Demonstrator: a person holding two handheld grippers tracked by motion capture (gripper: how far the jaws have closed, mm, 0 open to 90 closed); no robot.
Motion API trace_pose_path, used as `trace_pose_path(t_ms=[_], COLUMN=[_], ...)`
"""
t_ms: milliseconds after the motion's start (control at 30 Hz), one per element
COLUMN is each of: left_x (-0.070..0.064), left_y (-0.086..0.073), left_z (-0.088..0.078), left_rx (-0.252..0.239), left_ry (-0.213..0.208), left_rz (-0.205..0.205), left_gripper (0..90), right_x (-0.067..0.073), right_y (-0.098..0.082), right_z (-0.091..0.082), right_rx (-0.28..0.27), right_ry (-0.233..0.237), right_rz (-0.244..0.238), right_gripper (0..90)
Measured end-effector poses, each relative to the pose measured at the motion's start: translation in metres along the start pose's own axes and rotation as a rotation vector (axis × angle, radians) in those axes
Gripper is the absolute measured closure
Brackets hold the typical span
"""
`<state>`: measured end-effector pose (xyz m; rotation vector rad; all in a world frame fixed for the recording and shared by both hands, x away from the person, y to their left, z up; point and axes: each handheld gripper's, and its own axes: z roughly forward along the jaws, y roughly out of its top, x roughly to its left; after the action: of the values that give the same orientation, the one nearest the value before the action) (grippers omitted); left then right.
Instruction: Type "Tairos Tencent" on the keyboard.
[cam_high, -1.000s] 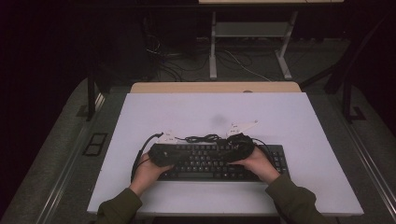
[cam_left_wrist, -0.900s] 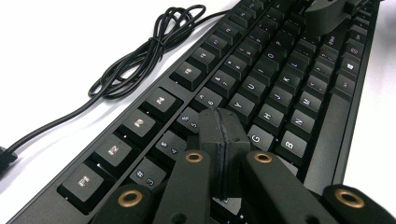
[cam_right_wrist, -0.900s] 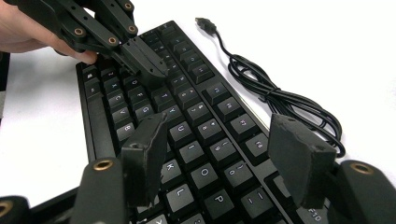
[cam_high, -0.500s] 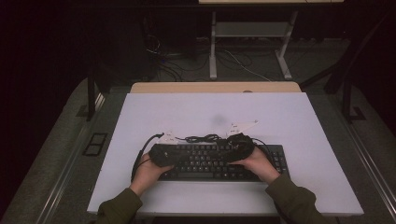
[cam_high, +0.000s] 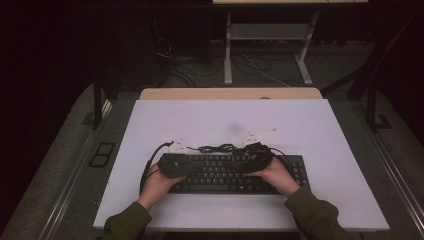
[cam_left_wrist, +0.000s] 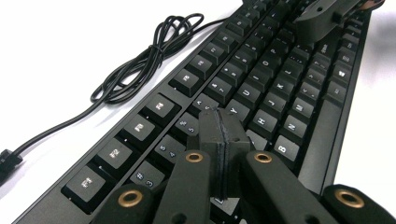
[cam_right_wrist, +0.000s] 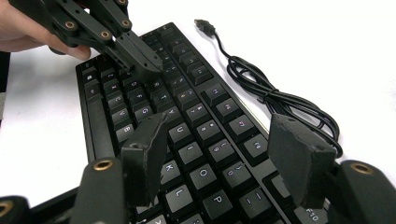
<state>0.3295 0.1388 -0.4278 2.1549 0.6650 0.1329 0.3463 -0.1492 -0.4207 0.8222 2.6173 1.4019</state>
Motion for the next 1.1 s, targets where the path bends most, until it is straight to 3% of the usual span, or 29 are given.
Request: trace_pose_path(t_ms=[167,467,633,1100], left_x=[0.000,-0.001,-0.001,-0.001], left_y=[-0.001,-0.004,-0.007,-0.011], left_z=[-0.003,-0.008,-0.010,-0.013], left_rx=[-0.009,-0.019,-0.021,-0.033], left_ry=[-0.002,0.007,0.016,0.056], left_rz=[-0.001,0.000,-0.008,-0.004], left_gripper=[81.5,57.1,41.7,13.3], right_x=[0.000,-0.001,-0.001,0.006], right_y=[0.000,0.001,0.000,-0.001], right_z=[0.000,-0.001,-0.001,0.003], right_rx=[-0.001,-0.003,-0.003,0.009], right_ry=[-0.001,0.002,0.012,0.039], right_rz=[0.003,0.009,0.008,-0.010], right_gripper=[37.3,39.2,45.3,70.5])
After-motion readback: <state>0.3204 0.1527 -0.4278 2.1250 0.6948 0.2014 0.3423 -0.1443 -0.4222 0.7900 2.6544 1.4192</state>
